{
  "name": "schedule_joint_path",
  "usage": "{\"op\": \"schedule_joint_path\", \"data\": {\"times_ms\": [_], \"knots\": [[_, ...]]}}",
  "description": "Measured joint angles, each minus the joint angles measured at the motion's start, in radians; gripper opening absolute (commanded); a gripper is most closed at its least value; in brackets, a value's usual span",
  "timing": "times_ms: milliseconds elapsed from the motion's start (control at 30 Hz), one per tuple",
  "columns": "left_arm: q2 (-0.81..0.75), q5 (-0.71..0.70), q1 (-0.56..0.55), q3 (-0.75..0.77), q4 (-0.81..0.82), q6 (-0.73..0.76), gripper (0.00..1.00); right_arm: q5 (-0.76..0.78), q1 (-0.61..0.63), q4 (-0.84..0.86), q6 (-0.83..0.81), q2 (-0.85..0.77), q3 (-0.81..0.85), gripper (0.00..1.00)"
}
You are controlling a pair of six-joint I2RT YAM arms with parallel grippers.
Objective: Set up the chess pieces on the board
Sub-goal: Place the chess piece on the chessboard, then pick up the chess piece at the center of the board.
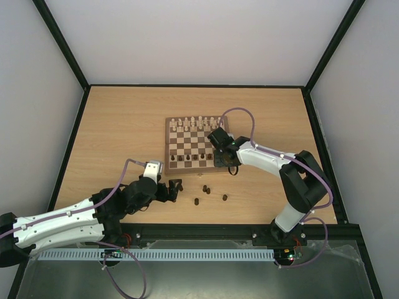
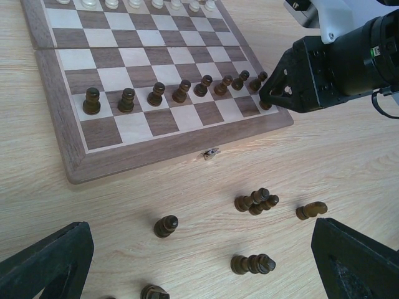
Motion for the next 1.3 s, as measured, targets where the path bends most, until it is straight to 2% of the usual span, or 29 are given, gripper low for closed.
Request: {"op": "schedule_joint_path", "data": {"times_ms": [100,267,433,700,867,1033,1167,1300], "knots": [[0.001,0.0,0.0,0.0,0.0,0.0,0.99,-0.001,0.0,0.0,-0.001,-0.003,0.0,0.32],[0.001,0.0,0.001,0.0,-0.001,0.0,0.99,-0.006,0.0,0.003,0.001,-0.058,-0.016,0.57],[0.004,-0.008,0.003,0.0,-0.009,0.002,0.99,-0.027,0.0,0.013,0.002,-0.202,-0.086,0.66],[0.075,-0.009,0.068,0.011,-0.013,0.005,0.99,-0.069,0.019,0.023,0.007,-0.349,-0.199,0.7],[0.16,0.023,0.131,0.027,-0.031,-0.013,0.99,-0.069,0.031,0.032,0.007,-0.43,-0.246,0.72],[0.205,0.088,0.142,0.028,-0.068,-0.072,0.99,-0.055,0.034,0.063,0.012,-0.457,-0.309,0.76],[0.167,0.151,0.133,0.026,-0.106,-0.132,0.99,-0.061,0.034,0.085,0.011,-0.452,-0.359,0.76],[0.012,0.16,0.091,0.002,-0.173,-0.199,0.99,-0.068,0.036,0.098,0.005,-0.442,-0.359,0.77]]}}
